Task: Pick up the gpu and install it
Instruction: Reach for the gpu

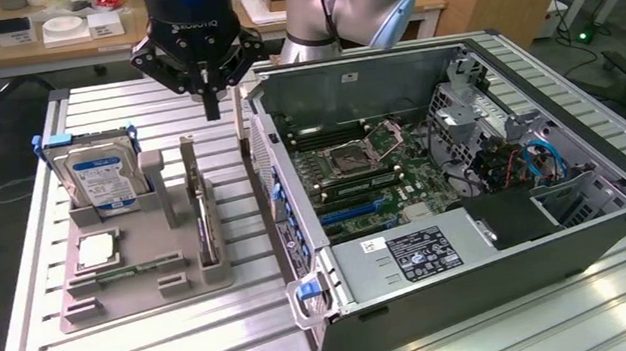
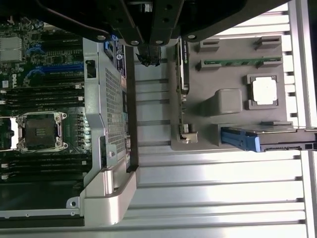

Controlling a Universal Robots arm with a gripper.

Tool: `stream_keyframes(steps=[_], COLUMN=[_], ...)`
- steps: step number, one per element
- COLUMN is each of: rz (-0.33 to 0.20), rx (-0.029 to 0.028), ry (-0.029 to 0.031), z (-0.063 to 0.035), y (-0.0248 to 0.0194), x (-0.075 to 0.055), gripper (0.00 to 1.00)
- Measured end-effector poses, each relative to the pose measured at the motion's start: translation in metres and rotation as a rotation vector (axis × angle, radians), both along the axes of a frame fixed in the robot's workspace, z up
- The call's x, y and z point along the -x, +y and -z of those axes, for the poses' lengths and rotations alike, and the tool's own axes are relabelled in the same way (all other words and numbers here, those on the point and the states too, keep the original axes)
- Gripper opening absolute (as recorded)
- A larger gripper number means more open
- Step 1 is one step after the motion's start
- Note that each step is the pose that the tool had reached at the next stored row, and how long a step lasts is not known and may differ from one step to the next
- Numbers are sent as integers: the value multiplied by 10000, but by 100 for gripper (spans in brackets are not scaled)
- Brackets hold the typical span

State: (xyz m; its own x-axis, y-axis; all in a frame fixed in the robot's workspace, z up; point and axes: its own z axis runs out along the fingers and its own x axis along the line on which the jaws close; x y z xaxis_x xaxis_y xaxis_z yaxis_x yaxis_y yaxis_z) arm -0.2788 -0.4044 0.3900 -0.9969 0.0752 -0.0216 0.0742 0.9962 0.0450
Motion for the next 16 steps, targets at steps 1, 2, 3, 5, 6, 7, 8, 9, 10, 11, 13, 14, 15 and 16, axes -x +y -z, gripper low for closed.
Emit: stream_keyframes(steps=[1,2,3,5,6,7,8,9,10,11,13,14,15,16], rz=[1,1,1,1,1,1,1,1,1,0,0,1,0,0], rx=[1,0,0,0,0,0,0,0,0,0,0,0,1,0], ry=[1,0,1,2,2,3,3,3,3,4,5,6,7,7], z=[0,1,1,2,2,3,3,3,4,4,5,5,5,6], y=[0,0,-1,-2,-2,-2,-3,-3,-3,-4,-5,-5,-5,-5], x=[12,23,35,57,68,81,91,103,114,125,149,160,172,183], gripper=[11,11,11,11,11,11,11,11,11,11,11,11,11,11])
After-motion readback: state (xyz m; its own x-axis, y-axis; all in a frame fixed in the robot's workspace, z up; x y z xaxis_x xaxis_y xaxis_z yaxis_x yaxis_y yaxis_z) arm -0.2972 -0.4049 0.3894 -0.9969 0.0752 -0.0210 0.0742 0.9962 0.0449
